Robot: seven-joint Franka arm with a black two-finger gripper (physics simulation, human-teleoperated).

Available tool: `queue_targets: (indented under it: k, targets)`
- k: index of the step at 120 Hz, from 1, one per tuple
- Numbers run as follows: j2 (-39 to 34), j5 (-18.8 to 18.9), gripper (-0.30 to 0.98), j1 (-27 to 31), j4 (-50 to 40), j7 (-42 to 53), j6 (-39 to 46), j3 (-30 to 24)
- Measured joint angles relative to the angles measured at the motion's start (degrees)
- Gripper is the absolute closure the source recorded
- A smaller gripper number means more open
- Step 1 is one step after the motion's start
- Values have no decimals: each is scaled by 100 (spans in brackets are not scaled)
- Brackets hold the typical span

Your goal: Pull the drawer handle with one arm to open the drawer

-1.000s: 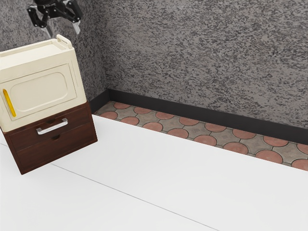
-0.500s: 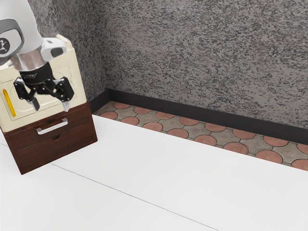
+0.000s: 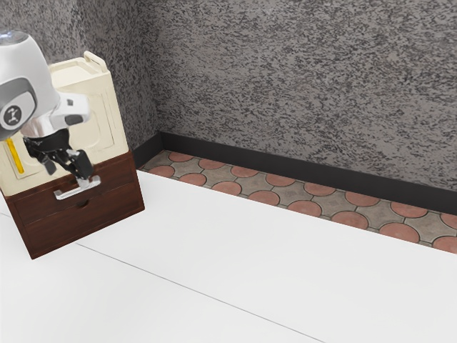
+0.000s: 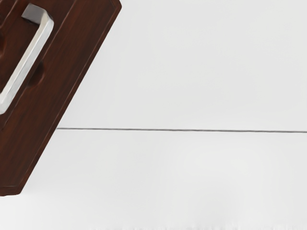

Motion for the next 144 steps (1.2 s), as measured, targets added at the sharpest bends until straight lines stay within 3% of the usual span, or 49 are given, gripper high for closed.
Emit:
queue_targets:
  k: [14, 42, 60, 83, 110, 128, 144]
  targets:
    - [397, 146, 0, 37, 30, 1184, 140, 185]
    - [1907, 217, 0, 64, 605, 3142, 938, 509]
    - [2570, 32, 0, 36, 781, 4028, 1331, 723]
    - [3148, -136, 0, 239, 1055, 4405, 1939, 813]
    - [3414, -307, 0, 43, 1254, 4650, 2318, 815]
    - [3165, -748, 0, -23, 1169, 4693, 2339, 776]
    - [2871, -811, 0, -174, 830, 4518, 2218, 757]
